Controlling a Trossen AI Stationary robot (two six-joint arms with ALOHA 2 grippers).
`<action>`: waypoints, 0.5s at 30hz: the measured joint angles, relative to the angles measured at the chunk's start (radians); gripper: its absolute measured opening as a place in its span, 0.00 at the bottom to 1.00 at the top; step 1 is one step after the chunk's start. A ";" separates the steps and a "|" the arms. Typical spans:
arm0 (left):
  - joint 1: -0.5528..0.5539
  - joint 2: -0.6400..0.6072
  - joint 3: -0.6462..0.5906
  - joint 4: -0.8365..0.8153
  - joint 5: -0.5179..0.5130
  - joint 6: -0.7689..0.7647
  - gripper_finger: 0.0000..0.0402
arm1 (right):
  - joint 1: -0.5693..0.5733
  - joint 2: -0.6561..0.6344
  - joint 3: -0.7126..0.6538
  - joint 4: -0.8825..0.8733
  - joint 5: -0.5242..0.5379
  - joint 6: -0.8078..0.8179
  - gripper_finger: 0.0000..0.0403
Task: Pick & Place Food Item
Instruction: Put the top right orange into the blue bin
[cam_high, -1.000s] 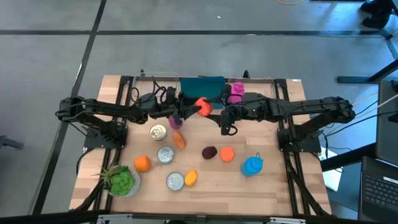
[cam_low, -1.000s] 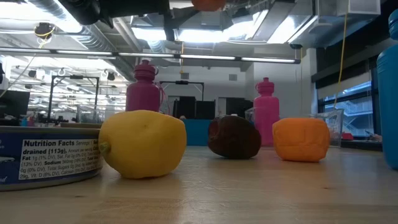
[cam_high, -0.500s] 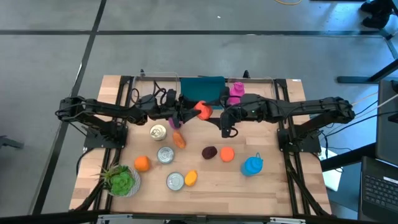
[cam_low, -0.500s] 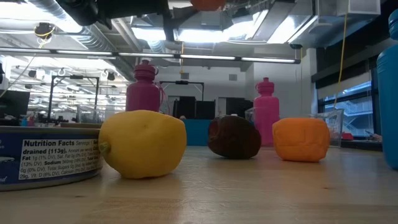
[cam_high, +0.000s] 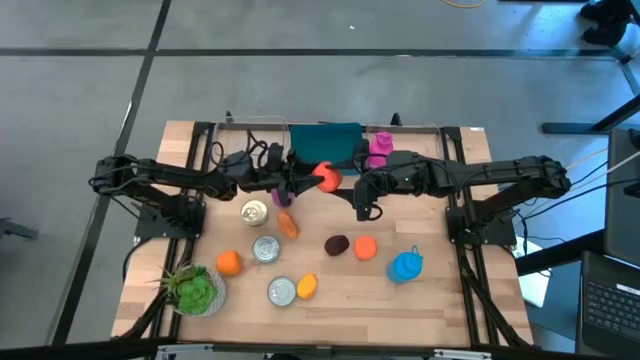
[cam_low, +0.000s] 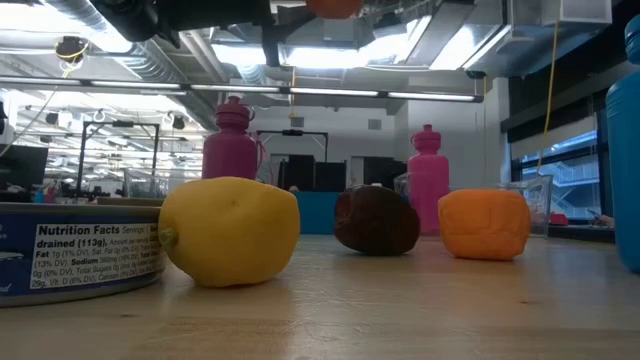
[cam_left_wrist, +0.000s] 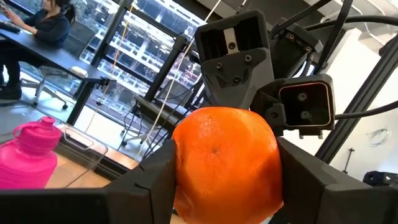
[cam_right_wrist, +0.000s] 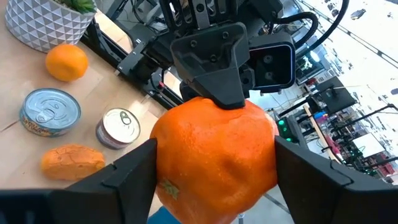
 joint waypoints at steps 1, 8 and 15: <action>0.002 0.000 0.000 0.000 0.001 0.005 0.50 | 0.000 0.000 0.000 0.000 0.000 -0.002 0.72; 0.005 -0.003 0.000 -0.010 0.002 0.088 0.49 | 0.005 0.002 0.002 -0.021 0.004 -0.002 0.81; 0.024 -0.035 0.002 -0.020 0.009 0.186 0.48 | 0.039 -0.014 0.003 -0.021 0.082 0.001 0.84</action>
